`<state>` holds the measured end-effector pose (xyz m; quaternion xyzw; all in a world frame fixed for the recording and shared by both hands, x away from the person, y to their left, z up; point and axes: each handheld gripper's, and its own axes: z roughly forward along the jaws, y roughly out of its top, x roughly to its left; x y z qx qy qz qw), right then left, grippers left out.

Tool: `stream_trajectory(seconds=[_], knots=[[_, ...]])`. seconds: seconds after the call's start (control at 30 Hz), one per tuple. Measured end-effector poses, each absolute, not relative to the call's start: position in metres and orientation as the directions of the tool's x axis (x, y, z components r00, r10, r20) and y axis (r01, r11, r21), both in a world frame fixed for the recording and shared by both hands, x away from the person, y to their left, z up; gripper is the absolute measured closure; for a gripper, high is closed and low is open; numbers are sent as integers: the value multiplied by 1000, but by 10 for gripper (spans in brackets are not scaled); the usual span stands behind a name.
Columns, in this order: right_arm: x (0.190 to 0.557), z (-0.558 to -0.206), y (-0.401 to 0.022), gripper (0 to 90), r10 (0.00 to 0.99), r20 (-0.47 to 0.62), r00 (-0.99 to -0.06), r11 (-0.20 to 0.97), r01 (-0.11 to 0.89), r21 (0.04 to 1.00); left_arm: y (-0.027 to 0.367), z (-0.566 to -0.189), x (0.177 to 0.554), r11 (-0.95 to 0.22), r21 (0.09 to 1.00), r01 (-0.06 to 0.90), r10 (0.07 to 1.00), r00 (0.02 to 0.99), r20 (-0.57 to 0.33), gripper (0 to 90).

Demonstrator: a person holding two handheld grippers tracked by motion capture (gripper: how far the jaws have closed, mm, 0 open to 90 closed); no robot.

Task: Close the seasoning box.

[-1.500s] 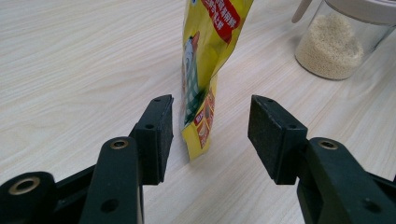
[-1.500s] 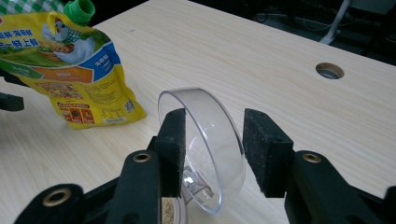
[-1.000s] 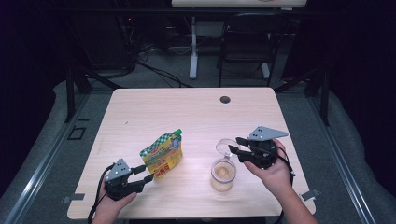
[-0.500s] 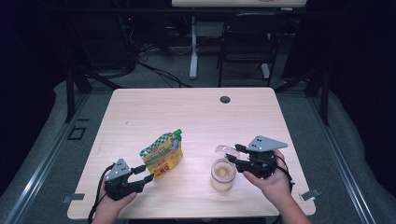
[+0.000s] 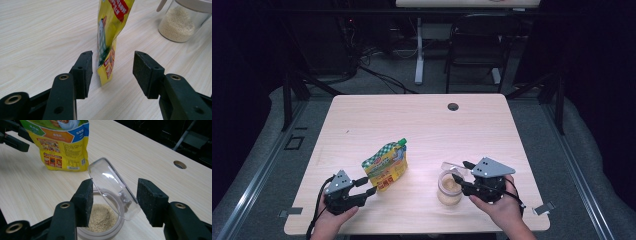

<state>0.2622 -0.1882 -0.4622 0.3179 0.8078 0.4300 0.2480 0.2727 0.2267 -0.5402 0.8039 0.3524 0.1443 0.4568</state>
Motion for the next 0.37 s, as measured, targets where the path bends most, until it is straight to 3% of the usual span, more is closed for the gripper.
stream_trajectory(seconds=[0.2, 0.37], knots=[[252, -476, -187, 380, 734, -144, -664, 436, 298, 849, 226, -540, 272, -343, 834, 432, 697, 712, -82, 502], [241, -485, -188, 372, 727, -162, -667, 461, 301, 835, 225, -539, 270, -354, 833, 426, 694, 716, -71, 501]])
